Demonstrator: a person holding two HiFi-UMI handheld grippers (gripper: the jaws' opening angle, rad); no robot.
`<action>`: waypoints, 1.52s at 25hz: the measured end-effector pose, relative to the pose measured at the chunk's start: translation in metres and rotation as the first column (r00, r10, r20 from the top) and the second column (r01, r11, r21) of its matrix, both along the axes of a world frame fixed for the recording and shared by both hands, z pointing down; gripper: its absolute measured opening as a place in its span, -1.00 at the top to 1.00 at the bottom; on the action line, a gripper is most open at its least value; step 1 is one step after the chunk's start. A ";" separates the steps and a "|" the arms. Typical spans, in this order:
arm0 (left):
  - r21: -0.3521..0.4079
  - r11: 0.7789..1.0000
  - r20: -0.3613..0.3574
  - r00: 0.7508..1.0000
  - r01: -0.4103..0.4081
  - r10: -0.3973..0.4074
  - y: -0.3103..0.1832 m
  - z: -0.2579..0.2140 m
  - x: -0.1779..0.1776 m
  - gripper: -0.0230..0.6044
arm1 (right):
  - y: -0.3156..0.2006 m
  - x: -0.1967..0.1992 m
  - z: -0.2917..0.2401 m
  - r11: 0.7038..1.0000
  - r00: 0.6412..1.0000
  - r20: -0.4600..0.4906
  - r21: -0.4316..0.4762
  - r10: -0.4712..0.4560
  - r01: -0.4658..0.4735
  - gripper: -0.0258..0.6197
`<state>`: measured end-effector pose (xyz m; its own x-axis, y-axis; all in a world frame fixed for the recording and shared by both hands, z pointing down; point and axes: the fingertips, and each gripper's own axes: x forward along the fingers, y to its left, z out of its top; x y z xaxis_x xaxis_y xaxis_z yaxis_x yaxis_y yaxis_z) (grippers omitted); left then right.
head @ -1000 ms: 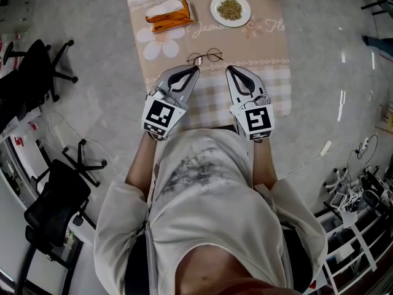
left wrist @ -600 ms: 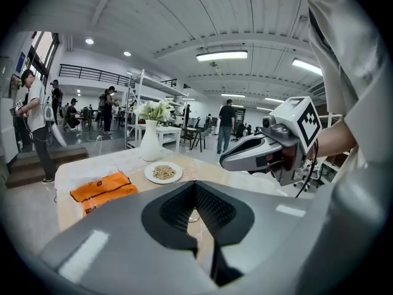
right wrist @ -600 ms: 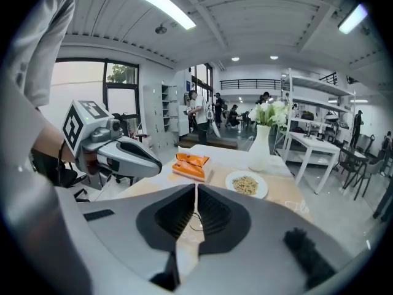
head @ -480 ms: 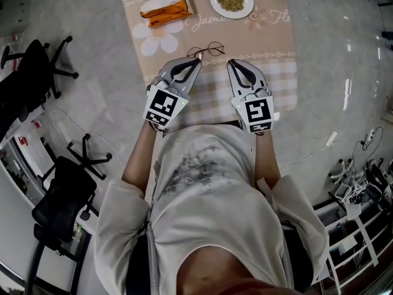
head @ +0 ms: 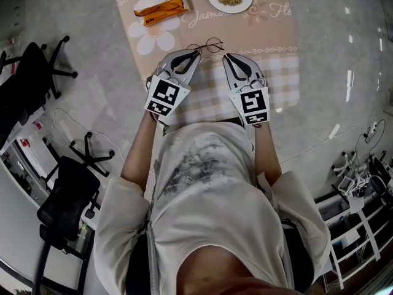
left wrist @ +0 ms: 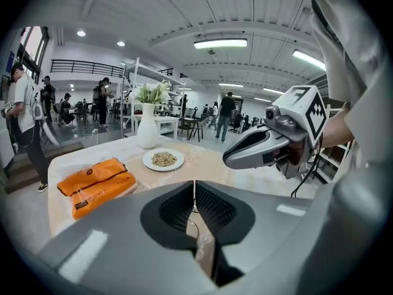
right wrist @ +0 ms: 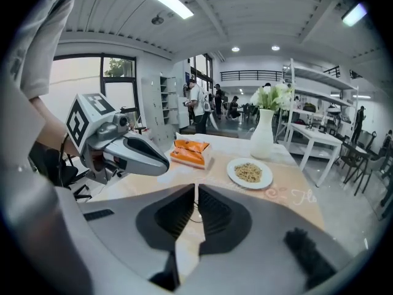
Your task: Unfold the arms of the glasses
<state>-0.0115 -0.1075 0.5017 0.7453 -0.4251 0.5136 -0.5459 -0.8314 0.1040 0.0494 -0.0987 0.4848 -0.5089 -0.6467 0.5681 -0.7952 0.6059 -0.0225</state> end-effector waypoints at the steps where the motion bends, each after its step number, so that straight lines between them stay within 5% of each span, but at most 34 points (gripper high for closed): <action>1: 0.000 1.000 0.008 1.000 -0.006 0.006 -0.001 0.003 0.001 0.86 | 0.000 0.000 0.003 1.000 1.000 -0.002 -0.005 0.000 0.000 0.86; 38: -0.089 0.981 0.233 0.954 -0.171 0.187 -0.011 0.088 0.023 0.71 | -0.008 0.007 0.040 0.996 1.000 -0.024 -0.085 -0.010 0.008 0.62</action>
<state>0.0111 -0.1189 0.5900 0.6581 -0.2548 0.7086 -0.4047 -0.9132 0.0475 0.0563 -0.1068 0.5246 -0.4996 -0.5914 0.6329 -0.7909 0.6095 -0.0548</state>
